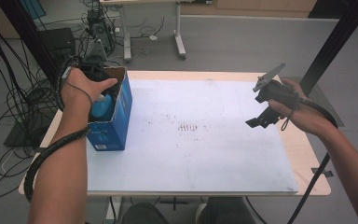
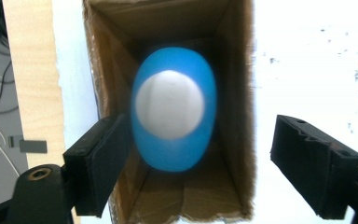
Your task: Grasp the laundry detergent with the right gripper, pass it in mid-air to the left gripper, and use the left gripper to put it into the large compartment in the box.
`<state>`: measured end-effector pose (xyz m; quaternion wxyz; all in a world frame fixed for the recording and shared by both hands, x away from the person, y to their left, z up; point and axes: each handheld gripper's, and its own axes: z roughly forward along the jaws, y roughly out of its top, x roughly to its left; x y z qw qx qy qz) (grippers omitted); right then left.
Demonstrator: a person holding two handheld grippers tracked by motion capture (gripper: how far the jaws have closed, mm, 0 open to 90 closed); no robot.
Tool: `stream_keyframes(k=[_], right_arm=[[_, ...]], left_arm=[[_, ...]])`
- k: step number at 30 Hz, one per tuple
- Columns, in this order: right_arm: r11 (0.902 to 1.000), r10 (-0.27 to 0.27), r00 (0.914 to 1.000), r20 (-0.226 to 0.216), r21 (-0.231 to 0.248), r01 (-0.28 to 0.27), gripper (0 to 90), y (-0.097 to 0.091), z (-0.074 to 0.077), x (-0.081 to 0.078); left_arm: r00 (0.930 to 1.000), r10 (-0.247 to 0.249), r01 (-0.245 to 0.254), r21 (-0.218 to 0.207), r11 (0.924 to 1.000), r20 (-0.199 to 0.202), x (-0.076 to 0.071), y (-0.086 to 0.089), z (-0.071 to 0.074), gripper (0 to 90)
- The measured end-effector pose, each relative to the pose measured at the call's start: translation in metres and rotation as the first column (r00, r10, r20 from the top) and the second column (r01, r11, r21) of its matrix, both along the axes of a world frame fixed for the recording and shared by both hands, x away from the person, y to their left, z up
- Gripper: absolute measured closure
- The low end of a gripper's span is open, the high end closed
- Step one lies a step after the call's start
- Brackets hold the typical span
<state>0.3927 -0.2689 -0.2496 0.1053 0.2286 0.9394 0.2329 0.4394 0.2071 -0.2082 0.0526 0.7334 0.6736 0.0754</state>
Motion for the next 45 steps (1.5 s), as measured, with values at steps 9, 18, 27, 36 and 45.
stream_keyframes(k=[9, 18, 27, 36, 45], right_arm=[[0.9998, -0.004, 1.0000, 0.002, -0.019, 0.004, 0.3, 0.002, 0.005, 0.006], [0.9995, 0.001, 1.0000, -0.003, -0.031, -0.001, 0.3, 0.001, 0.008, 0.011], [0.9995, 0.005, 1.0000, -0.008, -0.031, -0.006, 0.3, 0.000, 0.006, 0.012], [0.9991, 0.007, 0.9999, -0.012, -0.042, -0.007, 0.3, -0.003, 0.006, 0.013], [0.9992, 0.014, 0.9999, -0.007, -0.038, -0.014, 0.3, -0.003, 0.007, 0.013]], left_arm=[[0.9966, -0.066, 0.068, -0.027, 0.9973, 0.049, 0.001, -0.028, 0.023, 11.6], [0.9823, -0.180, 0.182, -0.045, 0.9822, 0.053, 0.011, -0.077, 0.026, 9.0], [0.9731, -0.222, 0.225, -0.048, 0.9732, 0.062, 0.026, -0.113, 0.024, 9.0], [0.9764, -0.203, 0.208, -0.062, 0.9762, 0.074, 0.040, -0.125, 0.024, 9.0], [0.9738, -0.213, 0.218, -0.065, 0.9737, 0.079, 0.045, -0.135, 0.022, 9.0]])
